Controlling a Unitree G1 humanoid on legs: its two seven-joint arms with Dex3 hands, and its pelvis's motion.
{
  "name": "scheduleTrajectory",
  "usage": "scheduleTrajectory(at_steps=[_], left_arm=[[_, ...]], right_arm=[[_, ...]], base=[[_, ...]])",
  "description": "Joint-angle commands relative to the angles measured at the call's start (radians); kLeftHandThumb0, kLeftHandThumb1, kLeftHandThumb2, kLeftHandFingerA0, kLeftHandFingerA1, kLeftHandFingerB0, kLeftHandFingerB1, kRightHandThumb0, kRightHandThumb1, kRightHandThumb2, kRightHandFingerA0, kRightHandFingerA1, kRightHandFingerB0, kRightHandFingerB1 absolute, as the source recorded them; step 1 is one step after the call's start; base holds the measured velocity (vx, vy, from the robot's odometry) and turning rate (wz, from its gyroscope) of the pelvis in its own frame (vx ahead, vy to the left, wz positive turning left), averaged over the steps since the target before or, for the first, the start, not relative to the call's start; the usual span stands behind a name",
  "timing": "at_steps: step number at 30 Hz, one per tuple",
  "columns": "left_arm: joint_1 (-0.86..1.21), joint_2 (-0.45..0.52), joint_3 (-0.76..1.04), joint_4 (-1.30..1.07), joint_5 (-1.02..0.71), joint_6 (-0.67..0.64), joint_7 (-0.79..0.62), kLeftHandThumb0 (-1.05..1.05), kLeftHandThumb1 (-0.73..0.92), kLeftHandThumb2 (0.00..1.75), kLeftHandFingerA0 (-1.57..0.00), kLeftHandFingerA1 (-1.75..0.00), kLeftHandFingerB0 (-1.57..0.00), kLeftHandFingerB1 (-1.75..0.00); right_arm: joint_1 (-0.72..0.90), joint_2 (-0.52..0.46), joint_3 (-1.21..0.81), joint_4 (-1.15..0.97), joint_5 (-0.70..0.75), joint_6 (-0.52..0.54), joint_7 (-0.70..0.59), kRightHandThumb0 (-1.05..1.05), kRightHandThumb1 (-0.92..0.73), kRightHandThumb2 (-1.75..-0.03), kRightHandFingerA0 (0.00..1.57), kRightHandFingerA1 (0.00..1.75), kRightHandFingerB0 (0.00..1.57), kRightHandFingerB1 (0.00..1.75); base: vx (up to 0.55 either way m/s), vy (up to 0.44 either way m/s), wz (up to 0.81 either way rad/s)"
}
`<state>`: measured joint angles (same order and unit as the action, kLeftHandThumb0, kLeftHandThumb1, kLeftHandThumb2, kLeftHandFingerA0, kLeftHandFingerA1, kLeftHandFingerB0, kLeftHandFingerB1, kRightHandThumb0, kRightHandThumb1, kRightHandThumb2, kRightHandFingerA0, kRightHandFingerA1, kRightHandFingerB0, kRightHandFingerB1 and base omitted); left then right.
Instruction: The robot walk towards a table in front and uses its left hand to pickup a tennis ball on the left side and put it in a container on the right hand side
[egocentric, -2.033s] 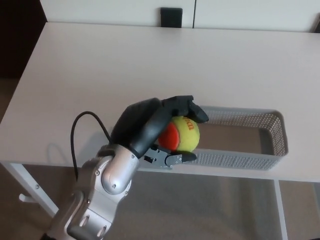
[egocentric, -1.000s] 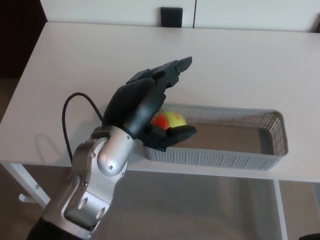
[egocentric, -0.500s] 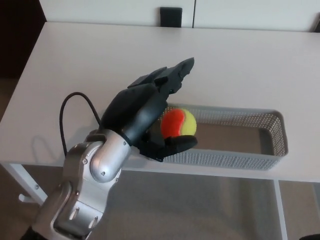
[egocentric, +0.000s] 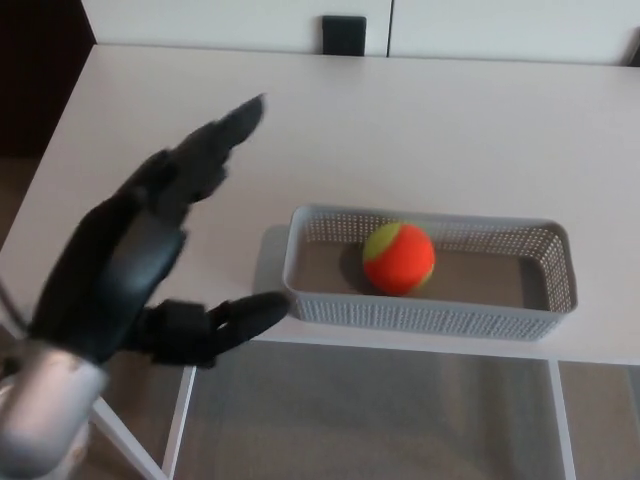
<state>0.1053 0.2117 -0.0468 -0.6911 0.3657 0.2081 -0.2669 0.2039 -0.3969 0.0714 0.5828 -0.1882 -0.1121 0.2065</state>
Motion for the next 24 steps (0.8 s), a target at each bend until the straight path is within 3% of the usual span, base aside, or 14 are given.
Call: scheduleTrajectory(at_steps=[1,3,4,6,8,9,14,18,19,20,21,22,23,24], left_arm=[[0.558,0.014,0.598,-0.235,-0.915,-0.283,-0.348,-0.75,0.42,0.77,-0.20,-0.48,-0.16,-0.39],[0.763,-0.031,0.714,-0.083,-1.080,-0.397,-0.565,-0.73,0.42,0.75,-0.24,-0.48,-0.20,-0.39],[0.800,-0.034,0.733,-0.031,-1.078,-0.398,-0.624,-0.66,0.42,0.80,-0.30,-0.51,-0.33,-0.49],[0.834,-0.019,0.736,0.120,-1.014,-0.417,-0.725,-0.64,0.43,0.82,-0.42,-0.56,-0.39,-0.51],[0.833,-0.002,0.727,0.186,-0.974,-0.430,-0.753,-0.63,0.43,0.83,-0.46,-0.58,-0.38,-0.51],[0.822,0.015,0.710,0.238,-0.937,-0.446,-0.757,-0.58,0.54,0.56,-0.56,-0.50,-0.46,-0.42],[0.781,0.090,0.648,0.390,-0.803,-0.481,-0.750,-0.59,0.55,0.56,-0.57,-0.51,-0.44,-0.42],[0.749,0.161,0.509,0.493,-0.567,-0.469,-0.612,-0.53,0.56,0.57,-0.54,-0.50,-0.41,-0.41],[0.728,0.168,0.475,0.533,-0.515,-0.486,-0.574,-0.35,0.54,0.62,-0.48,-0.54,-0.39,-0.47],[0.719,0.172,0.459,0.554,-0.495,-0.497,-0.559,-0.35,0.54,0.62,-0.48,-0.54,-0.39,-0.47],[0.624,0.178,0.356,0.685,-0.322,-0.477,-0.410,-0.58,0.43,0.82,-0.48,-0.59,-0.32,-0.49],[0.563,0.177,0.299,0.776,-0.234,-0.478,-0.327,-0.59,0.44,0.82,-0.45,-0.58,-0.30,-0.49],[0.532,0.174,0.278,0.832,-0.213,-0.492,-0.297,-0.59,0.44,0.82,-0.45,-0.58,-0.30,-0.49],[0.495,0.166,0.251,0.882,-0.175,-0.483,-0.244,-0.59,0.57,0.57,-0.44,-0.46,-0.38,-0.39]], right_arm=[[0.001,0.004,-0.008,0.068,0.009,-0.029,-0.010,-0.14,-0.68,-0.60,0.40,0.57,0.39,0.47],[0.015,0.003,-0.006,0.076,0.004,-0.044,-0.019,-0.14,-0.68,-0.60,0.41,0.58,0.38,0.46],[0.024,0.005,-0.007,0.074,0.006,-0.043,-0.019,-0.10,-0.51,-0.90,0.36,0.62,0.27,0.54],[0.031,0.012,-0.012,0.074,0.015,-0.028,-0.018,-0.11,-0.51,-0.90,0.35,0.62,0.27,0.54],[0.024,0.013,-0.011,0.082,0.013,-0.021,-0.019,-0.11,-0.50,-0.89,0.34,0.61,0.27,0.54],[0.016,0.014,-0.010,0.093,0.012,-0.025,-0.020,-0.10,-0.50,-0.90,0.35,0.62,0.27,0.55],[-0.009,0.021,-0.008,0.129,0.011,-0.037,-0.025,-0.10,-0.50,-0.90,0.35,0.62,0.27,0.55],[-0.008,0.030,-0.007,0.149,0.008,-0.054,-0.038,-0.10,-0.50,-0.90,0.37,0.63,0.28,0.55],[-0.007,0.030,-0.011,0.145,0.012,-0.050,-0.036,-0.11,-0.51,-0.91,0.34,0.62,0.27,0.55],[-0.007,0.030,-0.012,0.144,0.014,-0.049,-0.035,-0.11,-0.51,-0.91,0.34,0.62,0.27,0.55],[-0.013,0.028,-0.013,0.145,0.012,-0.050,-0.038,-0.11,-0.51,-0.90,0.36,0.62,0.28,0.55],[-0.015,0.027,-0.014,0.148,0.010,-0.054,-0.040,-0.10,-0.50,-0.90,0.36,0.62,0.29,0.55],[-0.015,0.025,-0.014,0.151,0.009,-0.058,-0.041,-0.10,-0.50,-0.90,0.36,0.62,0.29,0.55],[-0.019,0.025,-0.014,0.159,0.008,-0.061,-0.041,-0.10,-0.50,-0.90,0.36,0.63,0.29,0.55]], base=[[0.00,0.000,0.00],[0.00,0.000,0.00],[0.00,0.000,0.00],[0.00,0.000,0.00],[0.00,0.000,0.00],[0.00,0.000,0.00],[0.00,0.000,0.00],[0.00,0.000,0.00],[0.00,0.000,0.00],[0.00,0.000,0.00],[0.00,0.000,0.00],[0.00,0.000,0.00],[0.00,0.000,0.00],[0.00,0.000,0.00]])
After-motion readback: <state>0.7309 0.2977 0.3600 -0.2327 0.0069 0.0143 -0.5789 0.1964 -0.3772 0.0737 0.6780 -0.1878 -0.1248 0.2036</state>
